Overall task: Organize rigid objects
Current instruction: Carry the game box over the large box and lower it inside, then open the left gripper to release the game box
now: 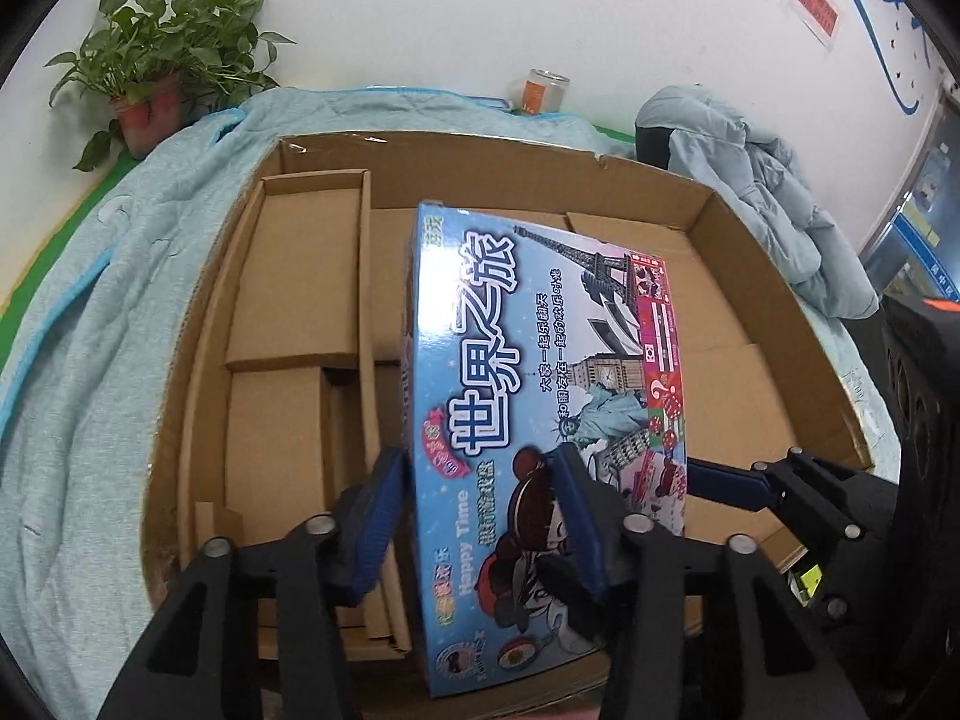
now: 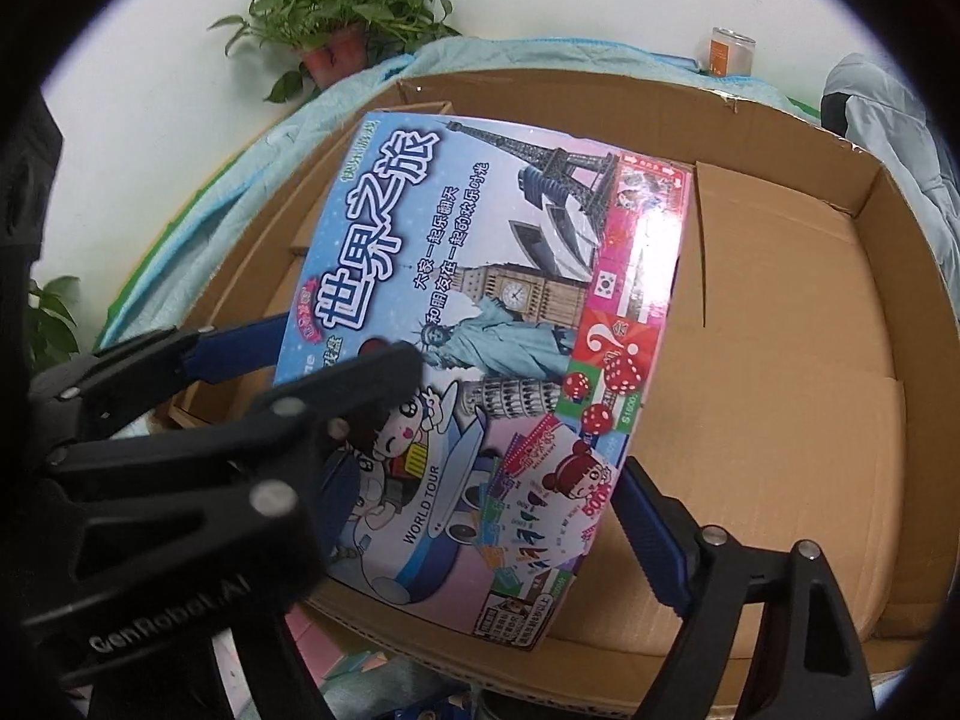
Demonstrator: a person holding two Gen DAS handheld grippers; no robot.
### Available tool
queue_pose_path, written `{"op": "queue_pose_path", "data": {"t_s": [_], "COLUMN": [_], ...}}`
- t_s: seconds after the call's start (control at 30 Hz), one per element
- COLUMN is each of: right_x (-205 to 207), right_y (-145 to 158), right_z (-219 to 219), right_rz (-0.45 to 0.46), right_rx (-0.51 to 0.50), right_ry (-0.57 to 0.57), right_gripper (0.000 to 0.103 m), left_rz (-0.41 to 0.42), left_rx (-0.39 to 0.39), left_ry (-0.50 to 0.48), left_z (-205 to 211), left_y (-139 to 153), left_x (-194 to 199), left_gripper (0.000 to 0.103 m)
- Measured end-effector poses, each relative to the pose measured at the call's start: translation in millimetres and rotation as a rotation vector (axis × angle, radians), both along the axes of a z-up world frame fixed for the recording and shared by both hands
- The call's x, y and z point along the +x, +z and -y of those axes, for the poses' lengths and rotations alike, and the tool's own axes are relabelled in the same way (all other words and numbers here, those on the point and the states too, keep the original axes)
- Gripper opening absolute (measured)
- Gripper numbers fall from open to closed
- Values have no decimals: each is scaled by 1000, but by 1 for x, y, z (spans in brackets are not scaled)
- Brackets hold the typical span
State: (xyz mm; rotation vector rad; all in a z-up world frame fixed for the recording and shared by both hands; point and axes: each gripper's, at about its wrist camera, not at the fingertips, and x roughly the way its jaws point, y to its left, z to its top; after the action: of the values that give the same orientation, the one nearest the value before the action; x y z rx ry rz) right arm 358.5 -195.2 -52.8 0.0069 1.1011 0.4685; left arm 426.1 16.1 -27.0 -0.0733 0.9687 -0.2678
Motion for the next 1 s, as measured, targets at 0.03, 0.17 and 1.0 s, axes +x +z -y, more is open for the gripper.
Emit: {"op": "queue_pose_path", "data": {"t_s": [0.03,0.17,1.0], "right_x": [1,0,-56], "right_y": [0,0,48], "right_z": [1,3,52], "right_rz": [-6,-9,247], "right_rx": [1,4,-31], "right_ry": [-1,3,-50], "right_gripper": [82,81,83], "left_rz": [1,6,414], "left_rx": [4,7,-13], "left_ry": [1,12,172], "left_z": [0,-4,-30], "left_y": [1,4,53], "left_x": [-2,-10,-180], "left_gripper": [42,39,103]}}
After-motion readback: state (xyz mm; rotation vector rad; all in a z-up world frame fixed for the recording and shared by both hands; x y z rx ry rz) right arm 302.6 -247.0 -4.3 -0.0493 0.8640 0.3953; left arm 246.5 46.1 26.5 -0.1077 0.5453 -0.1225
